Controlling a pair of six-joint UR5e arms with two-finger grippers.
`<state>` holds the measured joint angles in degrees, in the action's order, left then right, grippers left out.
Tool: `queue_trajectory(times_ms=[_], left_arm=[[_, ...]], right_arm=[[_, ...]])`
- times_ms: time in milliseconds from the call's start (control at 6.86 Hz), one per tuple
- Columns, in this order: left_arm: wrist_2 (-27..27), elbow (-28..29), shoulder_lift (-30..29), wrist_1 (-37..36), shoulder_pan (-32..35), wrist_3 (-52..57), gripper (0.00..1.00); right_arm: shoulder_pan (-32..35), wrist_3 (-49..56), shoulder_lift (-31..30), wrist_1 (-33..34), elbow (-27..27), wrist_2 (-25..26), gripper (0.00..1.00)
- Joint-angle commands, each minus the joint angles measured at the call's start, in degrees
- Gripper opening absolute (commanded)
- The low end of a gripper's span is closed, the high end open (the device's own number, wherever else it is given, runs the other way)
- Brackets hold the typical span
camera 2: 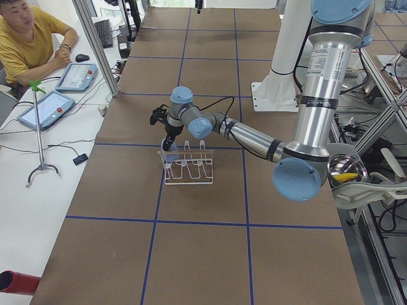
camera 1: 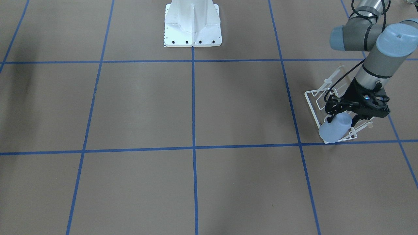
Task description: Hang cup on cup holder
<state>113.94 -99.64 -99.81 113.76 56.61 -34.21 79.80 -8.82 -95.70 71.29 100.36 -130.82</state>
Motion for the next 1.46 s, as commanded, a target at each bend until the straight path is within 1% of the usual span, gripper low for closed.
queue_trajectory(times_ms=[0,146,291,437,583,728,874,1020,1166,1311], left_arm=[[0.5,-0.7,-0.5,-0.4,0.1,0.0,0.99],[0.6,-2.0,-0.4,-0.8,0.2,0.1,1.0],[3.1,-5.4,-0.4,-5.4,0.7,0.4,1.0],[4.1,-10.4,-0.5,-13.2,3.0,1.5,1.0],[4.1,-13.2,-0.4,-19.2,5.3,6.5,1.0],[4.3,-13.3,0.0,-22.0,9.2,13.3,1.0],[4.3,-12.6,0.4,-24.1,13.5,20.0,1.0],[5.7,-9.6,0.7,-24.7,18.4,27.5,0.99],[12.1,-4.2,0.7,-24.7,24.5,34.8,0.99],[14.1,0.5,0.7,-24.6,29.6,42.5,0.99]], right_arm=[[0.0,0.0,0.2,0.1,-0.1,-0.2,1.0],[0.0,0.0,0.2,0.1,-0.1,-0.2,1.0],[0.0,0.0,0.2,0.3,-0.1,-0.2,1.0],[0.2,-0.1,-0.3,0.4,-0.4,-0.2,1.0],[1.1,0.3,-0.4,0.6,-1.8,-0.4,1.0],[2.4,0.5,-0.8,0.6,-2.3,-0.4,1.0],[3.4,0.6,-1.7,0.7,-2.5,-0.4,1.0],[4.6,0.8,-3.0,0.7,-2.8,-0.2,1.0],[5.5,2.5,-3.7,0.8,-3.8,0.5,1.0],[7.0,3.4,-3.8,0.9,-3.9,0.5,1.0]])
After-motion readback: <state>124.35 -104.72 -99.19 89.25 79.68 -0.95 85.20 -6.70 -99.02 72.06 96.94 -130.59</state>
